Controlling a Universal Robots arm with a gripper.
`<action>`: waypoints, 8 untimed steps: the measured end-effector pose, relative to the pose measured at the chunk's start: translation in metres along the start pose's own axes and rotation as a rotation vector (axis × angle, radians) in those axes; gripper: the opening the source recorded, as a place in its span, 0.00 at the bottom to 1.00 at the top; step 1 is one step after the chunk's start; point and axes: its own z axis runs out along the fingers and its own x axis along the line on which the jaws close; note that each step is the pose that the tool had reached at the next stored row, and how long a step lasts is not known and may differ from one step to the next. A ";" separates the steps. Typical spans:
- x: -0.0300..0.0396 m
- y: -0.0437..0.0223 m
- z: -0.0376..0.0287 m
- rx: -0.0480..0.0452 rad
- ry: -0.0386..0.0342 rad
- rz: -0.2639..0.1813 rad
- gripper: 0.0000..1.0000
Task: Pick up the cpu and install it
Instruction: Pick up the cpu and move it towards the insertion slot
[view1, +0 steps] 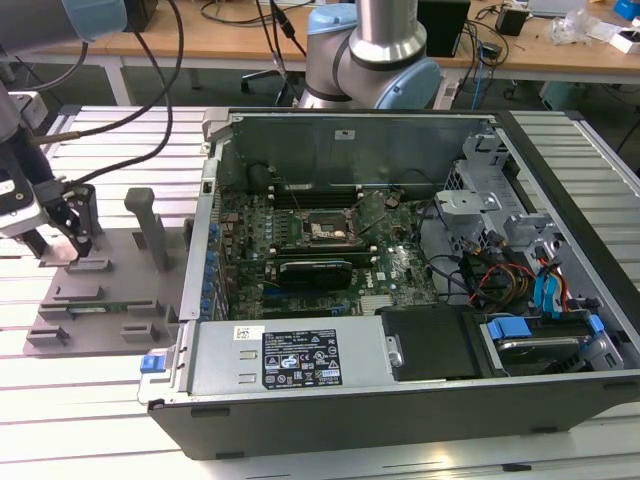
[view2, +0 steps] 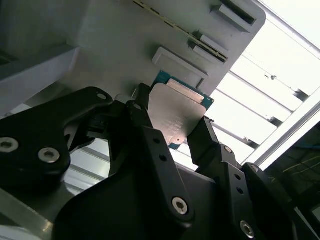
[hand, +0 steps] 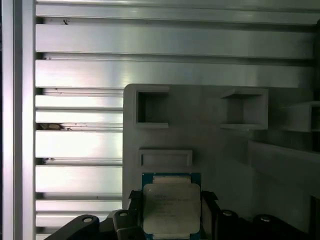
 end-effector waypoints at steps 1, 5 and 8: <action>-0.0001 0.0000 -0.0016 0.0002 0.0001 0.000 0.55; -0.0001 -0.0001 -0.0059 0.0008 0.0002 0.000 0.55; -0.0002 -0.0001 -0.0092 0.0013 0.0001 0.000 0.55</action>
